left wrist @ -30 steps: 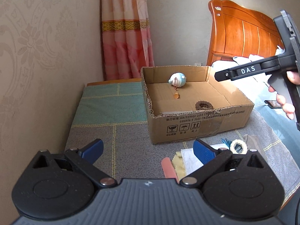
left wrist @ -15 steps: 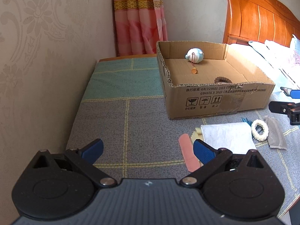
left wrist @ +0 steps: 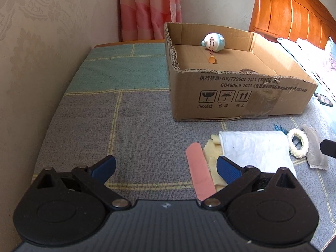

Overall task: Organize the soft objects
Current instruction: 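Move left gripper to pink bandage strip while right gripper approaches grey sachet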

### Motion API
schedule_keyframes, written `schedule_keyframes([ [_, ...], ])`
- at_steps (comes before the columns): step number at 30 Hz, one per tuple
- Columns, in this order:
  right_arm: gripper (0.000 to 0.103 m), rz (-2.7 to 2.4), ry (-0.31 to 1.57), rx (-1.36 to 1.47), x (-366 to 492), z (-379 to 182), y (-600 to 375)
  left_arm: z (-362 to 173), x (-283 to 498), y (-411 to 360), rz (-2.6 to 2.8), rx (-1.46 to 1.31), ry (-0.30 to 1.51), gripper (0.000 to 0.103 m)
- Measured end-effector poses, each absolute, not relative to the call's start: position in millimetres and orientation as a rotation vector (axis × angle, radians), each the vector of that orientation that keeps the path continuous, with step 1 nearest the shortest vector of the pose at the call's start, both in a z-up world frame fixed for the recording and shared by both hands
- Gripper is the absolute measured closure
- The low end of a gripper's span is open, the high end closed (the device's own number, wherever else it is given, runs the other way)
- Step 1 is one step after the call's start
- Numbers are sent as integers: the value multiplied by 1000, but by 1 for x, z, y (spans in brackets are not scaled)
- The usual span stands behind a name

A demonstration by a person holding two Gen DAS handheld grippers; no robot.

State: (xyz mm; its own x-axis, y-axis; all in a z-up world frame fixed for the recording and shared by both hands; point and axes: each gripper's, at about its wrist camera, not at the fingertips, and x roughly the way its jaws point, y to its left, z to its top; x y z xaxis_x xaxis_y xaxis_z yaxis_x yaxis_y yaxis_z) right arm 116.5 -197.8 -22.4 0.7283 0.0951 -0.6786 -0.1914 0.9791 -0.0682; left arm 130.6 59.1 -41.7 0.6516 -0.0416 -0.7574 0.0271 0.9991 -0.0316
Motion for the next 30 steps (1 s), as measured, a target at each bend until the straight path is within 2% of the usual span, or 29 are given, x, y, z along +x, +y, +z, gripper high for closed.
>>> schedule_keyframes([
  [17,0,167,762,-156,119,-29,-193,-53,135,70,67,63,871,1],
  [30,0,130,857,-41,134,-53,-207,-52,130,59,-33,87,882,1],
])
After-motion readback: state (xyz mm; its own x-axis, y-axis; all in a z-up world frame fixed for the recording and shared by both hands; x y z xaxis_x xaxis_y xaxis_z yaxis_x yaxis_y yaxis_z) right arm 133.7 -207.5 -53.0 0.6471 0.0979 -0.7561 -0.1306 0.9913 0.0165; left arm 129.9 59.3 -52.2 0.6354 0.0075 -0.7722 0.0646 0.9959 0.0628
